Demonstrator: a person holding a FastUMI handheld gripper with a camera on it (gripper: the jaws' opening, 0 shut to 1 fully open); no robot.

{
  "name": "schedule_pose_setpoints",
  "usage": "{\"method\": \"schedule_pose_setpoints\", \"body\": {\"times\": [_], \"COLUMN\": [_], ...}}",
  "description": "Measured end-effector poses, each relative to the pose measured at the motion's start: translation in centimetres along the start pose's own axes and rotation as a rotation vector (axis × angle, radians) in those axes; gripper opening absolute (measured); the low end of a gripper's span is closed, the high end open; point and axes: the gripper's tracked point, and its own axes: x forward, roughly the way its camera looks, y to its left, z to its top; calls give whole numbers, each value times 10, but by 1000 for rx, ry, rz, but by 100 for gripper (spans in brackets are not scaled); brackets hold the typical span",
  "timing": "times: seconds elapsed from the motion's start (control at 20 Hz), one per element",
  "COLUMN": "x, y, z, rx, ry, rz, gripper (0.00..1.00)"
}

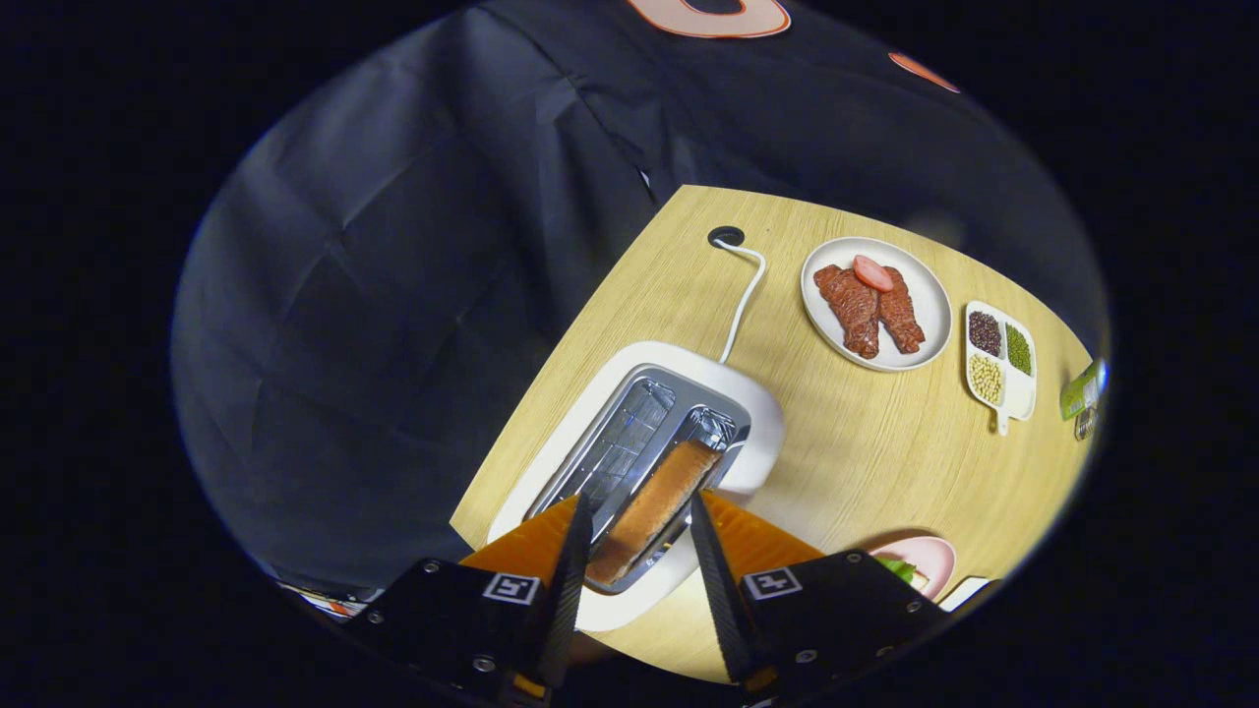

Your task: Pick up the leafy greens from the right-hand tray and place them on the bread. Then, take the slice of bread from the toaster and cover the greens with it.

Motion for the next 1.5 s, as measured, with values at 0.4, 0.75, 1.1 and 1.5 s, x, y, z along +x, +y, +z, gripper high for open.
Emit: {"method": "schedule_pose_setpoints", "body": {"times": [0.4, 0.75, 1.1, 1.5], "x": [-13, -72, -119, -117], "y": [-4, -9, -32, -86], "z": [2, 3, -23, -70], "rx": [20, 4, 28, 103], "ry": [-37, -188, -282, -279], "rz": [22, 89, 140, 122], "gripper": [16, 13, 13, 13]}}
